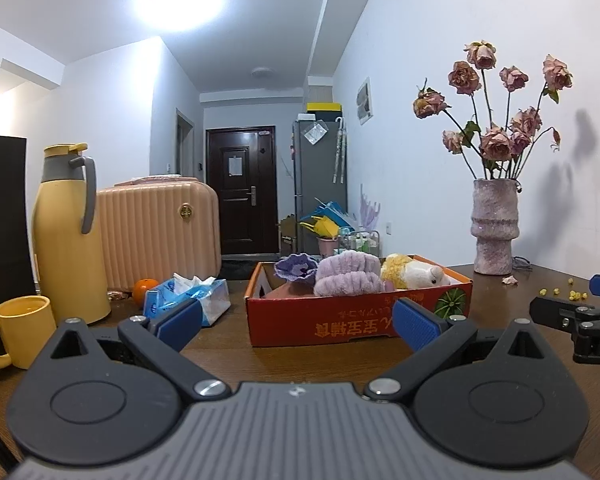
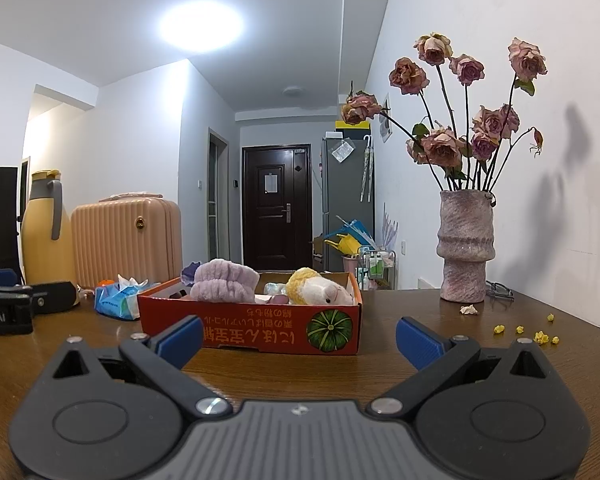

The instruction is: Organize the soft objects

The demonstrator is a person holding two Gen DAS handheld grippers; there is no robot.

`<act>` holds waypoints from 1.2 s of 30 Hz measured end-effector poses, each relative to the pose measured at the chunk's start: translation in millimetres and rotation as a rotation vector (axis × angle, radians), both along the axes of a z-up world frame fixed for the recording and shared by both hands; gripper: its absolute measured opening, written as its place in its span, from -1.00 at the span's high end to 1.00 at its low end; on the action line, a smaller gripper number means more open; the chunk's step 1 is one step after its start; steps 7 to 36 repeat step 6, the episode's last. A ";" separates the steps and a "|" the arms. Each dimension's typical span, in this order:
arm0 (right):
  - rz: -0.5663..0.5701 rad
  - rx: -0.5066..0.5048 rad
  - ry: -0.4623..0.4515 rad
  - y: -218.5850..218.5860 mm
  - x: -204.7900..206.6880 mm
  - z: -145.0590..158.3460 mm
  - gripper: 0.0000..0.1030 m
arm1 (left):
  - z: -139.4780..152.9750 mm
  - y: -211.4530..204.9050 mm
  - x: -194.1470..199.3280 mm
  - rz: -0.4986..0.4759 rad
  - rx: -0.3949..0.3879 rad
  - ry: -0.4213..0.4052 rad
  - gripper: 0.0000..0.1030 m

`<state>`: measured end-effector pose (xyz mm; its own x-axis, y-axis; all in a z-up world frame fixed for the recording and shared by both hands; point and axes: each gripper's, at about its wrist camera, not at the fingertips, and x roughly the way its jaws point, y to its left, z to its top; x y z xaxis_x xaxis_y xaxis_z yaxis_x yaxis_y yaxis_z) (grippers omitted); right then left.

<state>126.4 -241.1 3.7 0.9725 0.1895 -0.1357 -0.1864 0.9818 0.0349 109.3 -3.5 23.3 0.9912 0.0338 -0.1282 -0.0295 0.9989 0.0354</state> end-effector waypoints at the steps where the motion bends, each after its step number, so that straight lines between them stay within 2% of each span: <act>1: 0.000 -0.001 0.001 0.3 0.1 0.2 -1.00 | -0.3 0.7 0.0 -0.008 -0.004 0.000 -1.00; 36: 0.000 0.010 0.010 -1.7 2.4 1.7 -1.00 | -0.9 1.2 3.3 -0.004 -0.009 0.012 -1.00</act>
